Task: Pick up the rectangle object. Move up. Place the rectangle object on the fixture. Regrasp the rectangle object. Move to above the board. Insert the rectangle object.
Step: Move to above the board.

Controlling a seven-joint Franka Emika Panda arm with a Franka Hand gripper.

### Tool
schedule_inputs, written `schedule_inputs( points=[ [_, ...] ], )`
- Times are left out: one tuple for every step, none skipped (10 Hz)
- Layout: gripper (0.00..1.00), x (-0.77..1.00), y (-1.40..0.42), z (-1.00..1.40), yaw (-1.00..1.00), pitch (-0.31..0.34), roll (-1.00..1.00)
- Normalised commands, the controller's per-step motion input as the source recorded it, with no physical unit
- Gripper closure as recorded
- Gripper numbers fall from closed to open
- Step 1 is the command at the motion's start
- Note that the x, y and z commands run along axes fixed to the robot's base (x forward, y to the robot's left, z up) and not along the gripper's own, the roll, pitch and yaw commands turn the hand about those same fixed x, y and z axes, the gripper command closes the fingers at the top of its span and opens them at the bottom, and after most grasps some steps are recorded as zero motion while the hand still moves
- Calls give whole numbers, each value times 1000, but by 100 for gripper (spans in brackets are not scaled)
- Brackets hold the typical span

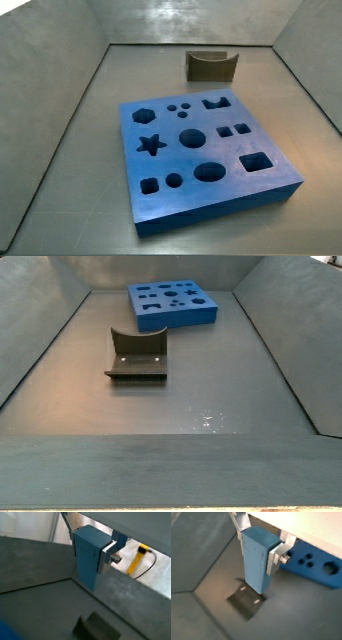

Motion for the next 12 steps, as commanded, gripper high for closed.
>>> schedule_inputs(
  points=[
    [100,-604,-1000,-603,-35,-32,-1000],
    [100,-621,-1000,-604,-33,-39,-1000],
    [100,-591,-884,-533,-27,-50,-1000],
    [100,-431,-604,-363,-26,-53,-1000],
    [100,-242,-280,-168,-22,-59,-1000],
    [100,-185,-185,-107,-22,-60,-1000],
    [100,-126,-71,-49,-27,-63,-1000],
    [100,-95,-26,-26,-28,-71,-1000],
    [100,-74,-1,-12,-27,-76,-1000],
    [100,-63,15,-2,-28,-79,-1000],
    [100,-56,30,3,-27,-88,-1000],
    [100,-51,32,10,-24,-99,-1000]
  ],
)
